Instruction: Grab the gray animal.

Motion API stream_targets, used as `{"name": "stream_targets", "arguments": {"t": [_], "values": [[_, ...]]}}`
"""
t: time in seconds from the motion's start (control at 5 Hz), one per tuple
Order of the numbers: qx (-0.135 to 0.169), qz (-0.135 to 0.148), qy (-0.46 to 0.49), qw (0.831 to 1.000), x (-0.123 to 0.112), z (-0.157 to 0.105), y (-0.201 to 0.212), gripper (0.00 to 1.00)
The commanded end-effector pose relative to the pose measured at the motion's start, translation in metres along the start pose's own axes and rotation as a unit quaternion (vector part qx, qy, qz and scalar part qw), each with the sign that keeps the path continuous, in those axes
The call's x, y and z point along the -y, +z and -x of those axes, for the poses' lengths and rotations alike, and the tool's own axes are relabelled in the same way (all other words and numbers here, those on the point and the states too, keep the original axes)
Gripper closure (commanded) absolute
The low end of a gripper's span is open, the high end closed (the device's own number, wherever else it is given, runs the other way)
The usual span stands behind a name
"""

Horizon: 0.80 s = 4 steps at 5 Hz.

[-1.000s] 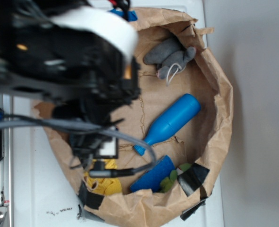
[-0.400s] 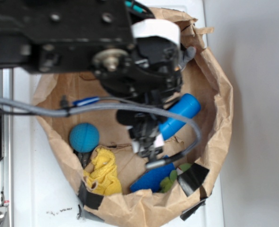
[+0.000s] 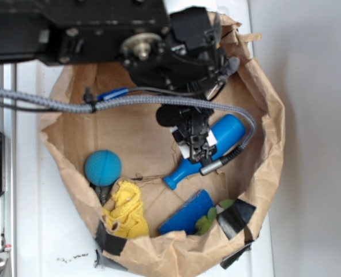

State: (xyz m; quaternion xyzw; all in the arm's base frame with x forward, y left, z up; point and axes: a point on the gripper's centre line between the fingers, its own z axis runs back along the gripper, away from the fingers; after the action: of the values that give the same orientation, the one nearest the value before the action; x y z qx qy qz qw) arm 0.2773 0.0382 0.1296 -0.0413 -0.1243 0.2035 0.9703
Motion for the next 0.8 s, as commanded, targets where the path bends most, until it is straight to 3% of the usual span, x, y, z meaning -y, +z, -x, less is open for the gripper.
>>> {"name": "stream_targets", "arguments": {"t": [0.0,0.2,0.4,0.6], "values": [[0.028,0.005,0.011,1.0,-0.002,-0.011,0.015,0.0],[0.028,0.005,0.011,1.0,-0.002,-0.011,0.015,0.0],[0.06,-0.001,0.049,0.997,-0.009,-0.016,-0.008,0.0],[0.067,-0.002,0.06,0.996,-0.011,-0.016,-0.013,0.0]]}}
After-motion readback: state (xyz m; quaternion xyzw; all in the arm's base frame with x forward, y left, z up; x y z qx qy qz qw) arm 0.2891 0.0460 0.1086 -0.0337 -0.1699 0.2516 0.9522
